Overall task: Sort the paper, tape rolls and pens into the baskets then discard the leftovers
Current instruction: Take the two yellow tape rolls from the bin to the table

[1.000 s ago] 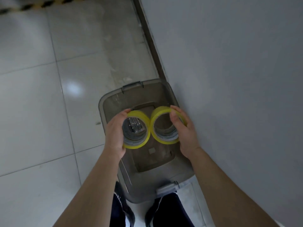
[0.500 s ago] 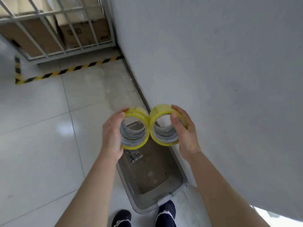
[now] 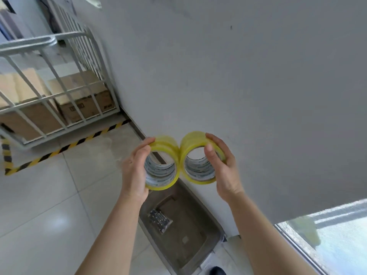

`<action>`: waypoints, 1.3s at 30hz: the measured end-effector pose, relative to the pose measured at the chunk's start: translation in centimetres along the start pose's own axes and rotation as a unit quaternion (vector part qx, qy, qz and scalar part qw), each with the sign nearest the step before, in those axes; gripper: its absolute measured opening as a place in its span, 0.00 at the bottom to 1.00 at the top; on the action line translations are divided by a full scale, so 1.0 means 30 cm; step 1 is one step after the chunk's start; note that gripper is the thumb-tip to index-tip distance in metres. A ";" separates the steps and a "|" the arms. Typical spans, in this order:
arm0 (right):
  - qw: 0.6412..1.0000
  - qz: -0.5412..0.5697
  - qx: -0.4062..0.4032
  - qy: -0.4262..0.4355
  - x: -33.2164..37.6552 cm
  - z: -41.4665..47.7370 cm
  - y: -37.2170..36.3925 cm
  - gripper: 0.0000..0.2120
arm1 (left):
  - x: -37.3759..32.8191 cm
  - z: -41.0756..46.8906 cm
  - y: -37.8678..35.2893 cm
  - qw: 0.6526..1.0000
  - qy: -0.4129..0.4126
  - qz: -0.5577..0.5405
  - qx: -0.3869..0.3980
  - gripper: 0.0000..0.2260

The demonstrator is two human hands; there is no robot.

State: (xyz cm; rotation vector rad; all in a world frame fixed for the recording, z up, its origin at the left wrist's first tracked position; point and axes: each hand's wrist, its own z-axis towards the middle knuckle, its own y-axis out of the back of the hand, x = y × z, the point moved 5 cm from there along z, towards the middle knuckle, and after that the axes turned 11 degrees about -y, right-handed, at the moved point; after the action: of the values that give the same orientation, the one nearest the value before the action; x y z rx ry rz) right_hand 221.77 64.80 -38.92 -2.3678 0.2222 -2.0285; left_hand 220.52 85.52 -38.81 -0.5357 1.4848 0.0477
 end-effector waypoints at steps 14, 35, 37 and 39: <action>0.992 -0.014 -0.079 0.099 0.316 -0.350 0.171 0.18 | -0.244 -0.218 -0.211 0.991 -0.044 -0.024 0.127 0.12; 0.927 -0.018 -0.327 0.181 0.561 -1.281 0.571 0.17 | -0.466 -0.962 -0.540 0.927 -0.013 -0.093 0.364 0.15; 0.915 -0.012 -0.357 0.188 0.570 -1.359 0.592 0.18 | -0.477 -1.019 -0.576 0.913 -0.006 -0.102 0.396 0.14; 0.900 -0.012 -0.390 0.193 0.580 -1.433 0.604 0.20 | -0.494 -1.077 -0.604 0.896 0.007 -0.110 0.431 0.14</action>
State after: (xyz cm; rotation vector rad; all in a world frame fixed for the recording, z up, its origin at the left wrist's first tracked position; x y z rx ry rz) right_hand 180.26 48.27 -16.96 -2.2234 1.2281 -2.7868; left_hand 195.25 61.95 -18.86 0.0313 1.2886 -0.7653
